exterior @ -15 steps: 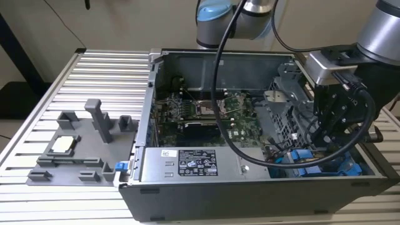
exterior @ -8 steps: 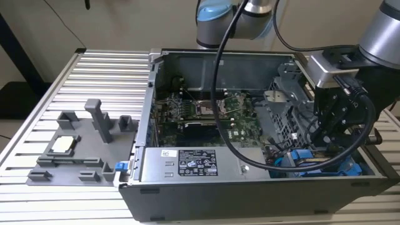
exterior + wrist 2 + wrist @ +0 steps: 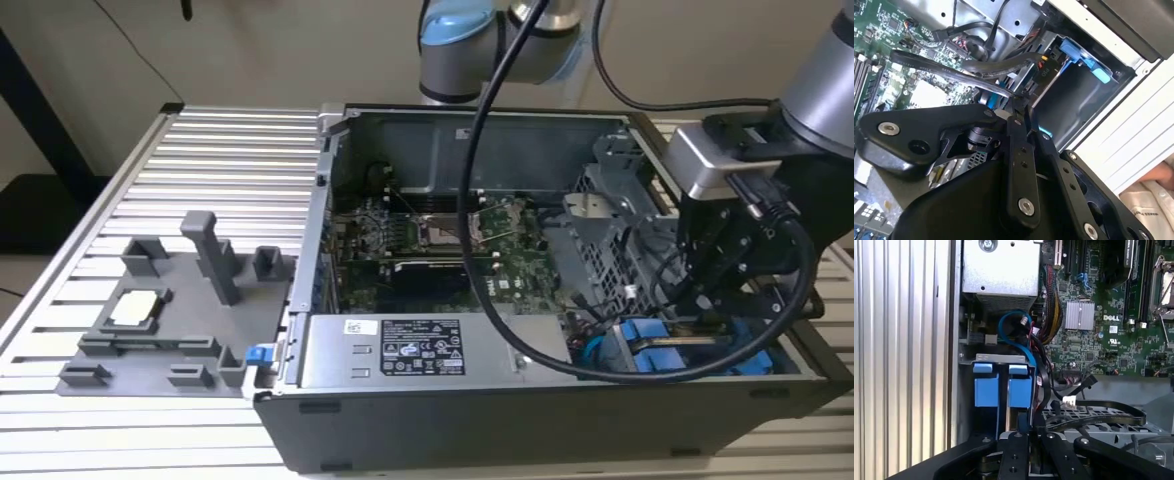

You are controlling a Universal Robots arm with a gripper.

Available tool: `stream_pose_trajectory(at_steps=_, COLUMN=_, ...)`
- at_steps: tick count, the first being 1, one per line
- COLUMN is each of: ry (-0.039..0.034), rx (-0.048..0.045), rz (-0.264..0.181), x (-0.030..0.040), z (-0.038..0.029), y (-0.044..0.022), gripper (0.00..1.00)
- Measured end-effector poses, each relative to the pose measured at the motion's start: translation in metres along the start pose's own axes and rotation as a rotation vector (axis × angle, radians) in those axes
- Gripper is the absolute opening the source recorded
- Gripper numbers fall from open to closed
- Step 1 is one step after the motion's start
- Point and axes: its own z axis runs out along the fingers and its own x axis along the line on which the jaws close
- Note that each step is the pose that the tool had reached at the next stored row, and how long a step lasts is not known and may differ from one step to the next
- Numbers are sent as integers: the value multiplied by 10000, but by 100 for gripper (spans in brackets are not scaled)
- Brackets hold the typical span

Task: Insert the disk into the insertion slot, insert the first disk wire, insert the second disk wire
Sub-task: 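Insert the second disk wire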

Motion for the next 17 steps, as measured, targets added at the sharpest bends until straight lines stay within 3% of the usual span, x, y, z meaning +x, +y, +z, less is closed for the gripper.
stream_pose_trajectory(at_steps=17, ry=-38, rx=6, rz=85, x=31, z=95, y=-53, gripper=16)
